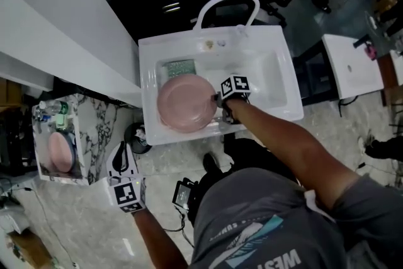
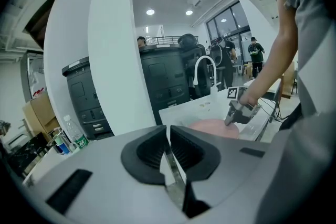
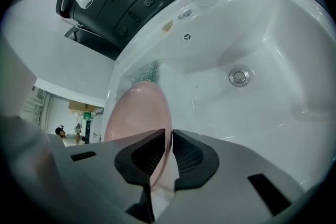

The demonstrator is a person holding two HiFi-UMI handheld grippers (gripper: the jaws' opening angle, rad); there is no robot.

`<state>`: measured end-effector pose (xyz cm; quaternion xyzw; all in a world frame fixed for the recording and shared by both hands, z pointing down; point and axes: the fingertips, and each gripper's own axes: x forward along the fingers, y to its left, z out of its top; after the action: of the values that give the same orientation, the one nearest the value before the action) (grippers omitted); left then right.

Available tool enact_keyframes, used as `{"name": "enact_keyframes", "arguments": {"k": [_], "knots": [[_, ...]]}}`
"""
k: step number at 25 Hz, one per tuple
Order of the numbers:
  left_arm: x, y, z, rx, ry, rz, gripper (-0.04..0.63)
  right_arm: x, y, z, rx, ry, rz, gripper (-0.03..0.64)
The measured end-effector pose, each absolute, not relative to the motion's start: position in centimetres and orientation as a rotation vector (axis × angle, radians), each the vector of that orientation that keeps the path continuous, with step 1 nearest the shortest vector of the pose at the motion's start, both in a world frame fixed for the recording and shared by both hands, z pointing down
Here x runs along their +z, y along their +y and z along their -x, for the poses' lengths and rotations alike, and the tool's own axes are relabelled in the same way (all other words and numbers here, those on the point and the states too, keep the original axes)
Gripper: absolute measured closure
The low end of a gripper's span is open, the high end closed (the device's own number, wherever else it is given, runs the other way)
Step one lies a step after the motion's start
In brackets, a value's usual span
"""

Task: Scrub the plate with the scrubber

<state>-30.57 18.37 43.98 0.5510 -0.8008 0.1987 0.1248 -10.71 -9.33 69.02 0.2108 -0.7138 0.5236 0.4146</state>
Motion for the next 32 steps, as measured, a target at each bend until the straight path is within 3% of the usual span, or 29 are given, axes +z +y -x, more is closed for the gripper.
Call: {"name": "enact_keyframes", "arguments": {"k": [11,18,26,32], "knots": [[41.0,17.8,29.6,0.484,-2.357,-1.688,0.571,65.6,-11.3,9.1,1.279,-1.908,-0.61,0.541],[34.9,16.2,27.8,0.339,-2.35,-1.844,0.577,54.1,-11.2,7.4,1.033,-2.256,-0.593,0.568],[29.3,15.0,23.7,0.127,-2.23,-2.048,0.589,33.4,-4.2,6.5,0.298,-2.766,-0.279,0.586],[27.0,14.6,19.3,0.129,-2.128,-2.215,0.592,25.0,1.3,3.1,-0.149,-2.849,-0.243,0.588]]}}
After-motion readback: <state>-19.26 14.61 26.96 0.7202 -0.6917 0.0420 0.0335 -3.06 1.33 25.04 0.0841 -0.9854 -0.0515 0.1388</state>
